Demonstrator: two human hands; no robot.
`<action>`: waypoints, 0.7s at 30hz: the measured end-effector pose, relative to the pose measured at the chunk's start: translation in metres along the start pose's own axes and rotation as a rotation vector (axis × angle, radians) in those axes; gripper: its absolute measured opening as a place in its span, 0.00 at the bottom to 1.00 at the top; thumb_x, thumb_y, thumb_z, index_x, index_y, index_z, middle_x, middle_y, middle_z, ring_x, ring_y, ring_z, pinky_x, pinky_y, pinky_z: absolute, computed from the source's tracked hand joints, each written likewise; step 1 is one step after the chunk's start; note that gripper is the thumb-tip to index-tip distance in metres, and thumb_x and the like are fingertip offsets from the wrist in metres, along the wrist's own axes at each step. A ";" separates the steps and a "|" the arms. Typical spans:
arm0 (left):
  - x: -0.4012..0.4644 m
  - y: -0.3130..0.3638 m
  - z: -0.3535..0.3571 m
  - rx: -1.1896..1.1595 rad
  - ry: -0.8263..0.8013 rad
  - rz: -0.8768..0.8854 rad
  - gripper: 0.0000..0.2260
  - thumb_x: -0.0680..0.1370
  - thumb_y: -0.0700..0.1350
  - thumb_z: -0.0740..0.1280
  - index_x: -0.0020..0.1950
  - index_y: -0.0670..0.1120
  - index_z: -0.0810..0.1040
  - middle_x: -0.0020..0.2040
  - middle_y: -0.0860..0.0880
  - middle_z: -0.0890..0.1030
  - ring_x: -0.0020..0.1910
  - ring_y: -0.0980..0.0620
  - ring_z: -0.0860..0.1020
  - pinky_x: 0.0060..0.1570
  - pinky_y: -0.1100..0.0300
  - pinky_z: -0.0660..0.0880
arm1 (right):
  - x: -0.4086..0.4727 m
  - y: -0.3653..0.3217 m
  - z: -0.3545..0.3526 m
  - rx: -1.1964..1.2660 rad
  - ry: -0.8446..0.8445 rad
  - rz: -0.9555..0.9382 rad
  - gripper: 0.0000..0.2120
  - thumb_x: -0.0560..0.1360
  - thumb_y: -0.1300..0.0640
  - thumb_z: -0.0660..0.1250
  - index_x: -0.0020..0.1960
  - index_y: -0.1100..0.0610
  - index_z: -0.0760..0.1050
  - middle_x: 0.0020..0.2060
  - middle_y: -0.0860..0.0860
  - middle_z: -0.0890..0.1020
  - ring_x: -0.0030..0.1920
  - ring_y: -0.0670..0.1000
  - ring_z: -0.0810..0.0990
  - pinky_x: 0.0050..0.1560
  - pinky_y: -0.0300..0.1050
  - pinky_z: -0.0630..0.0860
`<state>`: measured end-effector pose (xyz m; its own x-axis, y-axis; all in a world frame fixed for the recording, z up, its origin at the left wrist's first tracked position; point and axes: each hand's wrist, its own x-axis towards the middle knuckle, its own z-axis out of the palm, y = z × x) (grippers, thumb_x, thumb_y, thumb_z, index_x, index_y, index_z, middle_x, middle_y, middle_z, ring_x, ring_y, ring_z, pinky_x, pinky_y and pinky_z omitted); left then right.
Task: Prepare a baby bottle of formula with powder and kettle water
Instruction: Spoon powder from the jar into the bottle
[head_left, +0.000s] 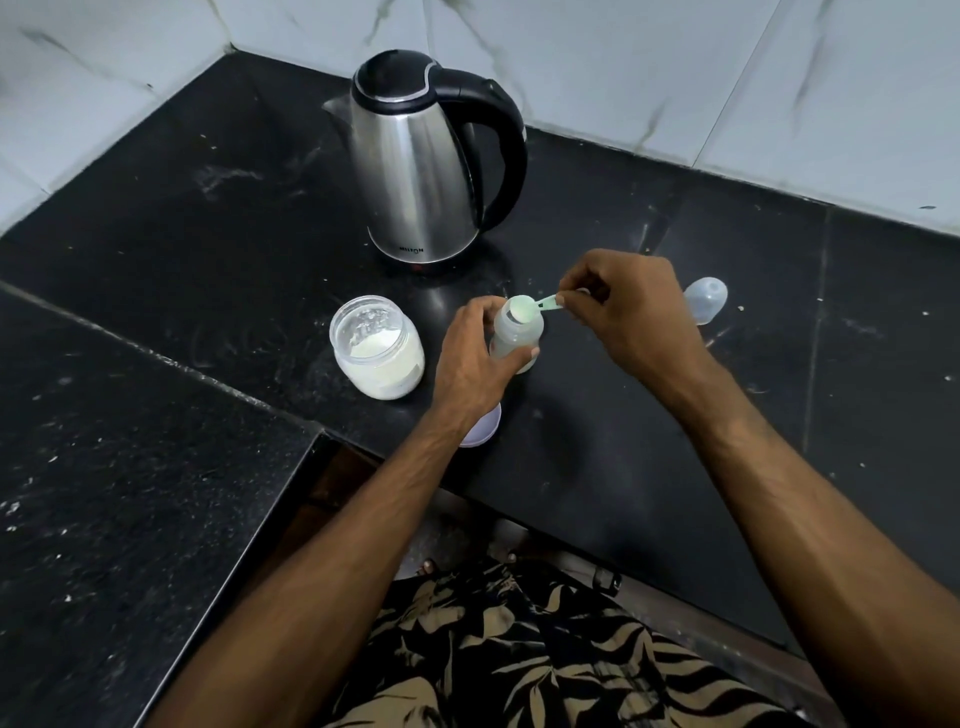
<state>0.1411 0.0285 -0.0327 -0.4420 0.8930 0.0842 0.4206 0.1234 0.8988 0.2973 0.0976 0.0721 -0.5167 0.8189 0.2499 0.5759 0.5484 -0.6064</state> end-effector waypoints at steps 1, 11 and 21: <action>0.000 0.001 0.000 0.001 -0.002 0.003 0.25 0.65 0.52 0.76 0.59 0.52 0.74 0.57 0.53 0.79 0.56 0.53 0.78 0.55 0.47 0.77 | 0.000 -0.003 0.001 -0.053 -0.014 -0.042 0.02 0.75 0.62 0.71 0.47 0.59 0.82 0.39 0.52 0.83 0.39 0.49 0.79 0.40 0.40 0.73; 0.001 -0.003 -0.004 0.011 -0.034 0.029 0.24 0.66 0.55 0.76 0.58 0.54 0.72 0.56 0.53 0.79 0.55 0.53 0.78 0.54 0.47 0.78 | 0.003 -0.016 0.013 -0.170 -0.188 -0.136 0.11 0.78 0.65 0.65 0.58 0.60 0.81 0.52 0.56 0.83 0.50 0.54 0.81 0.52 0.46 0.78; 0.000 -0.003 -0.004 0.002 -0.034 0.062 0.24 0.66 0.55 0.75 0.59 0.51 0.74 0.55 0.53 0.79 0.54 0.54 0.79 0.51 0.48 0.79 | 0.002 -0.004 0.021 0.016 -0.112 -0.118 0.06 0.74 0.64 0.71 0.50 0.59 0.83 0.46 0.52 0.84 0.44 0.49 0.82 0.50 0.46 0.80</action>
<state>0.1368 0.0266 -0.0341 -0.3880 0.9132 0.1249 0.4476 0.0682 0.8916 0.2806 0.0936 0.0592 -0.6481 0.7244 0.2350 0.4970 0.6361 -0.5902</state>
